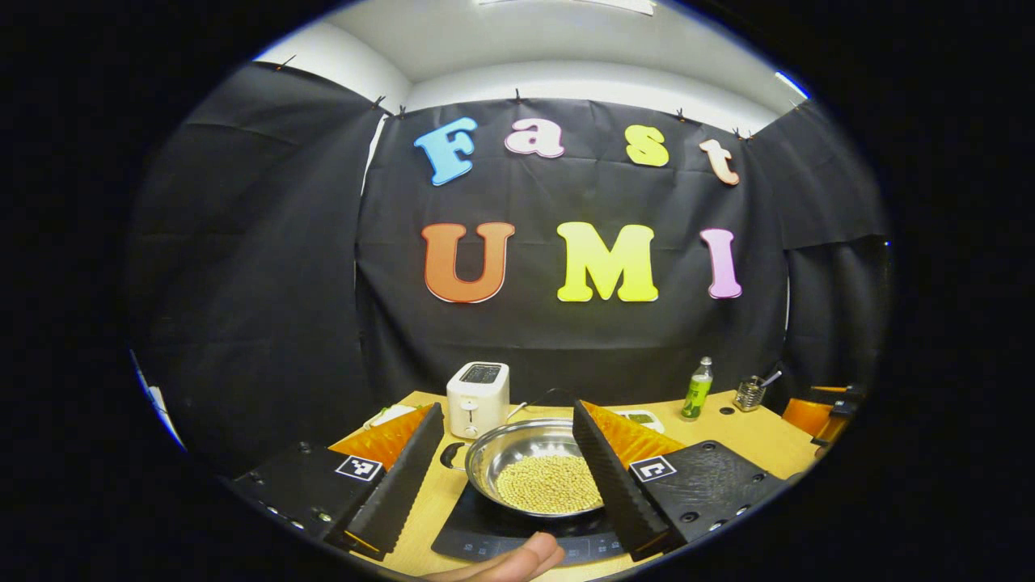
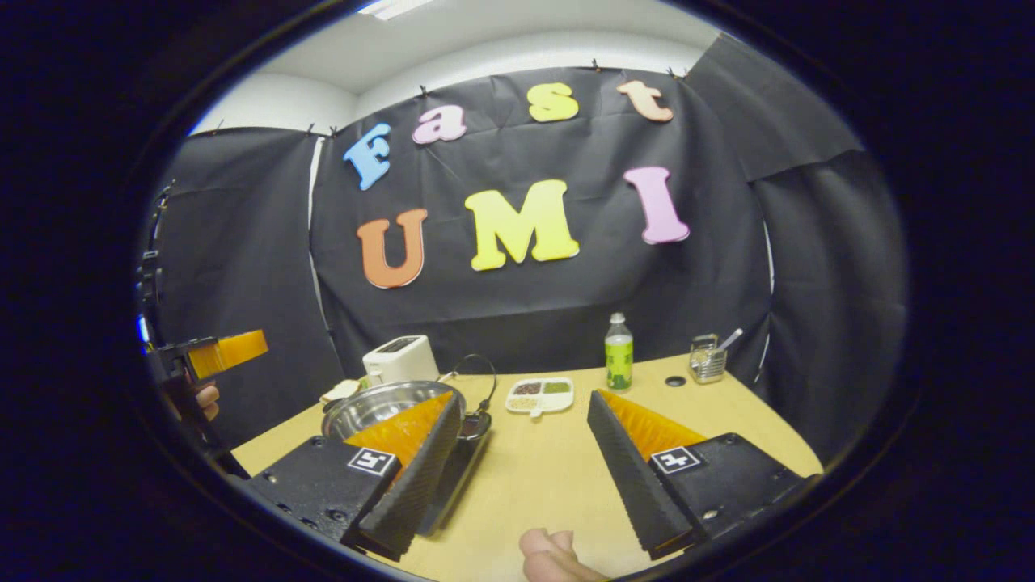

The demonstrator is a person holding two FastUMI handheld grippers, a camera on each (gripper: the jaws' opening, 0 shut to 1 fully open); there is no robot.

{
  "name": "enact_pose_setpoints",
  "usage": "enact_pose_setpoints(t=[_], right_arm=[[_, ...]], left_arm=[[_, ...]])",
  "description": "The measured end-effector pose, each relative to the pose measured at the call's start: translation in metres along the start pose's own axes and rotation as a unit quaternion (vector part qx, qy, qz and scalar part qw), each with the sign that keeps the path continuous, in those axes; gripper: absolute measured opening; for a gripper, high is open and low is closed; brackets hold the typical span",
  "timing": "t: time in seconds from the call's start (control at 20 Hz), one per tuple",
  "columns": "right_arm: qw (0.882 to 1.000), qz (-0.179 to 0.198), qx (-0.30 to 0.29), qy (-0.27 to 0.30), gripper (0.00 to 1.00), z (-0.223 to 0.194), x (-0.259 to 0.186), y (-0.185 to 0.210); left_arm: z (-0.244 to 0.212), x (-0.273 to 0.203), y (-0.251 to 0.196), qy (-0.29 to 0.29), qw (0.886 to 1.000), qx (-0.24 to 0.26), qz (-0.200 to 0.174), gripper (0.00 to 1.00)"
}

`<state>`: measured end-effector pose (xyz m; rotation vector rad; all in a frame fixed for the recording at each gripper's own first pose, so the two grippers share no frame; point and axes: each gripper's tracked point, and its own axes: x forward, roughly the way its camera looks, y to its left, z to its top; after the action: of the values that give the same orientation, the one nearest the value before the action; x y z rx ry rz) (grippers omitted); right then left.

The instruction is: First push the handle of the pot to place it horizontally, then grasp the pot with both hands and set it on the induction cooktop.

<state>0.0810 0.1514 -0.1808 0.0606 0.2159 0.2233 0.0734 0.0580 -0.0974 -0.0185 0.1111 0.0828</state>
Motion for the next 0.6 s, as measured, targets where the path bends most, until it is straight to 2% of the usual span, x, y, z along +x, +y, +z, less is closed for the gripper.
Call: enact_pose_setpoints(t=[0.1, 0.15, 0.2, 0.25, 0.3, 0.35, 0.4, 0.45, 0.5, 0.6], right_arm=[[0.999, -0.022, -0.012, -0.021, 0.99, 0.016, -0.031, -0.023], [0.999, -0.031, -0.013, -0.033, 0.96, 0.025, -0.046, -0.035], [0.998, -0.039, -0.012, -0.042, 0.99, 0.032, -0.061, -0.044], [0.998, -0.047, -0.012, -0.046, 0.95, 0.037, -0.073, -0.053], [0.997, -0.055, -0.012, -0.045, 0.99, 0.038, -0.084, -0.062], [0.997, -0.059, -0.009, -0.049, 0.96, 0.044, -0.096, -0.070], [0.996, -0.064, -0.005, -0.053, 0.99, 0.051, -0.106, -0.076], [0.996, -0.067, 0.001, -0.063, 0.96, 0.058, -0.116, -0.081], [0.995, -0.070, 0.003, -0.068, 0.99, 0.063, -0.122, -0.085], [0.994, -0.079, -0.005, -0.076, 0.96, 0.069, -0.136, -0.093]], left_arm=[[0.007, -0.022, -0.018, 0.000, 1.000, -0.011, -0.012, 0.95], [0.012, -0.032, -0.028, -0.002, 1.000, -0.012, -0.022, 0.95], [0.014, -0.041, -0.037, -0.003, 1.000, -0.008, -0.030, 0.95], [0.018, -0.048, -0.044, -0.006, 0.999, -0.003, -0.034, 0.95], [0.021, -0.057, -0.050, -0.009, 0.999, 0.002, -0.036, 0.95], [0.025, -0.065, -0.055, -0.012, 0.999, 0.005, -0.039, 0.95], [0.027, -0.074, -0.060, -0.015, 0.999, 0.005, -0.040, 0.95], [0.030, -0.079, -0.066, -0.019, 0.999, 0.002, -0.041, 0.95], [0.030, -0.082, -0.069, -0.021, 0.999, -0.002, -0.043, 0.95], [0.031, -0.088, -0.077, -0.024, 0.999, -0.004, -0.046, 0.95]])
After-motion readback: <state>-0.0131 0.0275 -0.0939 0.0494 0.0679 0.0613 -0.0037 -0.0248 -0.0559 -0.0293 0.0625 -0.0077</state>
